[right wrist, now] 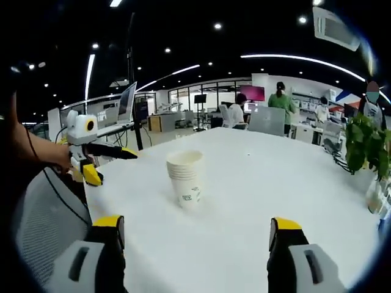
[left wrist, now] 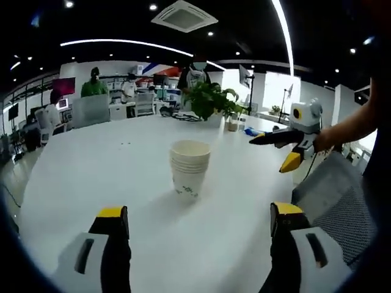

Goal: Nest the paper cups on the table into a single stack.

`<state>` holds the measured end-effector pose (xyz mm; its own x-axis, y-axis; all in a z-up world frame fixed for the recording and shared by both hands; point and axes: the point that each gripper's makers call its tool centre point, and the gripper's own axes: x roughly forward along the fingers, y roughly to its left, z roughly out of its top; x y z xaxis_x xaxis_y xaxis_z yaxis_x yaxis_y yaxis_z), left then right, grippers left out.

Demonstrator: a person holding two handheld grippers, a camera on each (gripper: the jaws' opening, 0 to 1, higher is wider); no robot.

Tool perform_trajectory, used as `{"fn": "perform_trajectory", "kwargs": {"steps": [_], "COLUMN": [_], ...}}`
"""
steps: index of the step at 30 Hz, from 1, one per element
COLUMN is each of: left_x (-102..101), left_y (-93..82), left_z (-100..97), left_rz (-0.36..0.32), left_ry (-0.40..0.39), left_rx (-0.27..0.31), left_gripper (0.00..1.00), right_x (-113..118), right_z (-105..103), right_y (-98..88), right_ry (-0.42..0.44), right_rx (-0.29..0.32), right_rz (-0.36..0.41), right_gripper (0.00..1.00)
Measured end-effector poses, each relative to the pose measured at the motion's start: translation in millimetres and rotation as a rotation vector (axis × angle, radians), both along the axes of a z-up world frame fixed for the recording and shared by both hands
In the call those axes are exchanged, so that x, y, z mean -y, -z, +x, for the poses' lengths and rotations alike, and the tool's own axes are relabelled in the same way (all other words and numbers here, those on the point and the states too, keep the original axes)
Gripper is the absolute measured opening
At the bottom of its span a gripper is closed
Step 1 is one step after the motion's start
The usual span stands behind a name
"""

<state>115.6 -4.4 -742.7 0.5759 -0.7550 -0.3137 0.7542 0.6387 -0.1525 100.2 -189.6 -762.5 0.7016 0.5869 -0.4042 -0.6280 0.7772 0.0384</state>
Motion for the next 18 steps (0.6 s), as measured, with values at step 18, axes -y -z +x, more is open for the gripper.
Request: {"fn": "perform_trajectory", "kwargs": {"steps": [18], "left_x": [-14.3], "left_y": [11.6], "left_z": [-4.9], "left_rz": [-0.003], "left_ry": [-0.047], "left_rx": [0.018], "left_gripper": [0.99], "right_x": [6.0], "right_z": [-5.8], "right_y": [5.2], "right_ry": [0.04], "right_rx": [-0.019], "right_rz": [0.018], "right_gripper": [1.0]}}
